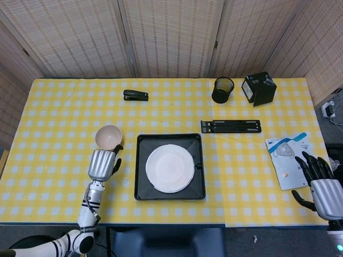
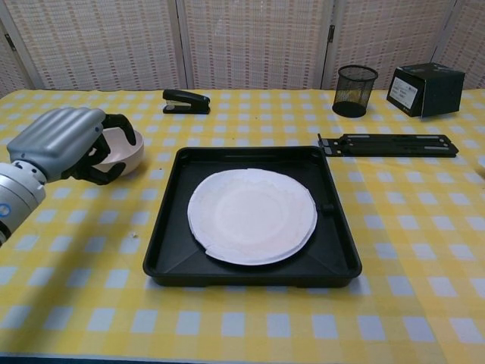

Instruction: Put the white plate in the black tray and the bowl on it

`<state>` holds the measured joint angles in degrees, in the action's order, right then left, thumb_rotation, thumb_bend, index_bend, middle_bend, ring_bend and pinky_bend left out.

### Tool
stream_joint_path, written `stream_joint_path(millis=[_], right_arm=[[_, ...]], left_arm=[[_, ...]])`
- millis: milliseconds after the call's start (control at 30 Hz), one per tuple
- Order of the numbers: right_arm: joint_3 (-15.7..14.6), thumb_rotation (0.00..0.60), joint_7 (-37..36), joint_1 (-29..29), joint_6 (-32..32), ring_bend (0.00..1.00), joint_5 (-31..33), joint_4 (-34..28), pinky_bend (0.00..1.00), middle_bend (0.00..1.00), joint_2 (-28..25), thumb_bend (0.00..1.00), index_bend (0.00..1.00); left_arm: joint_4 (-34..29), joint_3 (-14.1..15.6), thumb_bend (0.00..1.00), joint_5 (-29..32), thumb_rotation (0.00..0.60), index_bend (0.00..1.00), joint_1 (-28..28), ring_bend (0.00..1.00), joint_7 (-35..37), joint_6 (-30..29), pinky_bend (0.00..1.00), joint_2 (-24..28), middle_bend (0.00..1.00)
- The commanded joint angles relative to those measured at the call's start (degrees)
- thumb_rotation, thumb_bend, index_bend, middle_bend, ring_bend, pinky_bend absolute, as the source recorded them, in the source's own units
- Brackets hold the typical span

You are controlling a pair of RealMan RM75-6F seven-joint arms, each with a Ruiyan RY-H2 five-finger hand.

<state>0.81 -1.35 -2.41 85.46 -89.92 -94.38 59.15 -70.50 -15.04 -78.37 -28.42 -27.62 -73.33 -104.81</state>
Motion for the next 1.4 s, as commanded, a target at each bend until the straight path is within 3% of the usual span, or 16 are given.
stream_joint_path(millis=[33,600,933,1200,1333,1400], right_arm=[[0.0,0.6,0.2,-0.1,-0.2,0.0,0.1,0.0,0.0,0.0,0.1,0.31,0.0],[0.3,0.6,0.5,-0.5,-1.4,0.0,1.3,0.3,0.0,0.0,0.0,0.31,0.0],[0.5,0.6,1.3,-1.2,-2.9,0.0,2.3,0.4,0.0,0.0,0.3,0.31,0.0],[0.7,0.6,2.0,-1.3,-3.2,0.0,3.0,0.5,0.0,0.0,0.6,0.31,0.0],[0.8,0.6,2.2,-1.4,-3.3,0.0,3.2,0.5,0.0,0.0,0.6,0.31,0.0],[0.8,0.6,2.1,-1.4,-3.3,0.0,3.3,0.5,0.0,0.0,0.6,0.31,0.0]], left_arm=[[1.9,-1.1,0.44,2.7,0.6,0.44,-1.1,1.0,-0.8,2.0,1.0,-0.3,1.0],[15.9,-2.3,0.38,6.7,0.6,0.43,-5.5,1.0,1.3,5.1,1.0,-5.1,1.0],[20.7,-2.6,0.37,8.1,0.6,0.5,-7.1,1.0,4.2,6.9,1.0,-6.2,1.0],[26.6,-1.1,0.47,6.7,0.6,0.62,-8.2,1.0,7.2,7.0,1.0,-8.2,1.0],[27.6,-0.3,0.62,5.9,0.6,0.67,-8.3,1.0,9.0,6.8,1.0,-8.6,1.0],[27.1,0.0,0.65,5.6,0.6,0.68,-8.2,1.0,9.9,6.5,1.0,-8.5,1.0]])
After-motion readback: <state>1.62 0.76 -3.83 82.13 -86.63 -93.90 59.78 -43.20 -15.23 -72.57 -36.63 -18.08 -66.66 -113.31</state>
